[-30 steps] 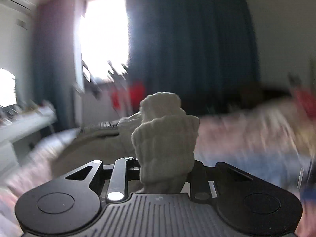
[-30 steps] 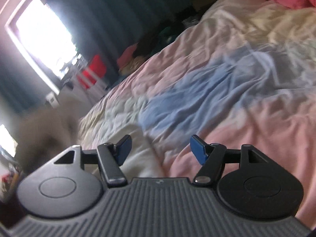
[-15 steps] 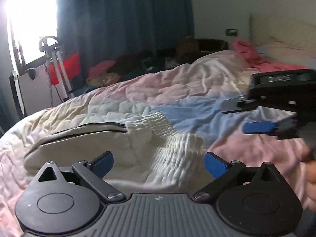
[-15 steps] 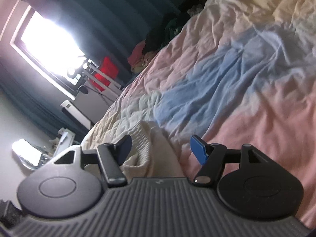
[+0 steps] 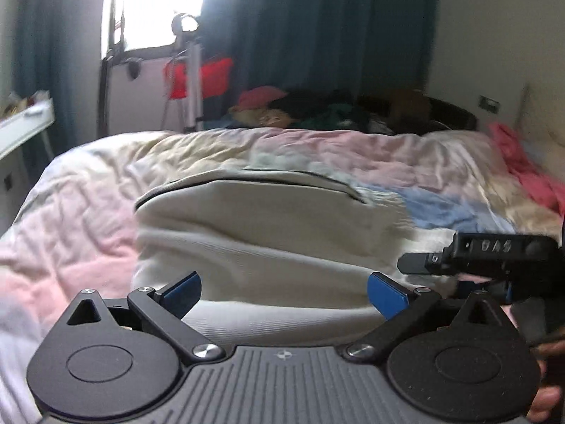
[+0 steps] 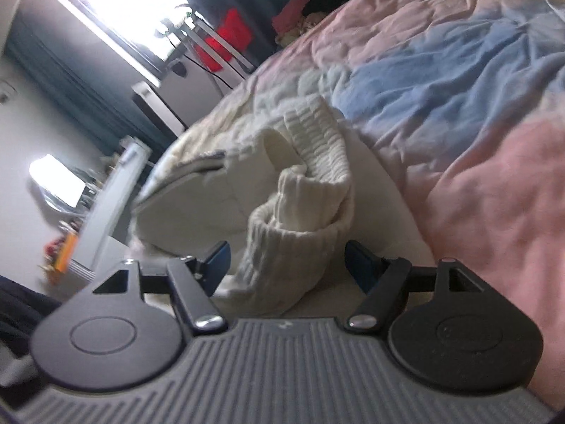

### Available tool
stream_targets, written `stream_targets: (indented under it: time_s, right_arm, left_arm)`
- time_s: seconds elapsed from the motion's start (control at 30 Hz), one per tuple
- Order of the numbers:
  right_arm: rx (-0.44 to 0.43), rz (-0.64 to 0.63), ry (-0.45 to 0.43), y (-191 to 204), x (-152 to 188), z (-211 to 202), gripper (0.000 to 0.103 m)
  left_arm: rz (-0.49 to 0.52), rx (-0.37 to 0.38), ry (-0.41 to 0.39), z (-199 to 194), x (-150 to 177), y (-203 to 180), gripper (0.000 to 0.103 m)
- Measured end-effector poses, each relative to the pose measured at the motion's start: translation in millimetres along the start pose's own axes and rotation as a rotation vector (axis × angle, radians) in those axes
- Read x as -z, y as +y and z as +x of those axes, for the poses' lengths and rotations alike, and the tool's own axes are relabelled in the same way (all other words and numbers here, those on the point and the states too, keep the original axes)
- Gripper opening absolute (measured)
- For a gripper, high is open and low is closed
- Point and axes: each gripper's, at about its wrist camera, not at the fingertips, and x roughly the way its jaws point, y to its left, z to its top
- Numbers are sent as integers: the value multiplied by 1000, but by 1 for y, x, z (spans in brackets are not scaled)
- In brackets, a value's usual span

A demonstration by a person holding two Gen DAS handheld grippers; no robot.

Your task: Fold clothes

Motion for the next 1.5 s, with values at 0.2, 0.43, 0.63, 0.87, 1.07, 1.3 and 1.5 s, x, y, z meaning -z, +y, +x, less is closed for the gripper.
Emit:
stream_targets:
  time_s: [0.2, 0.43, 0.63, 0.87, 1.07, 1.3, 1.5]
  right_arm:
    - [25, -70, -132, 10, -2, -12, 40]
    - [114, -102, -368, 21, -2, -63, 38]
    - [220, 243, -146, -50, -5, -40, 45]
    - [250, 283, -206, -57, -11, -64, 64]
    - [200, 220, -195, -53, -35, -63, 64]
    - [66, 109, -13, -44, -79, -12, 62]
    - [140, -119, -73, -11, -81, 5, 15]
  left_arm:
    - [-20, -13, 12, 4, 3, 12, 101]
    - [32, -27, 12, 8, 11, 8, 101]
    - [64, -49, 71, 17, 21, 5, 101]
    - [89, -74, 96, 18, 27, 3, 101]
    - [75, -76, 105, 20, 28, 5, 102]
    - [38, -85, 120, 24, 31, 12, 103]
    - [12, -100, 136, 29, 32, 16, 103]
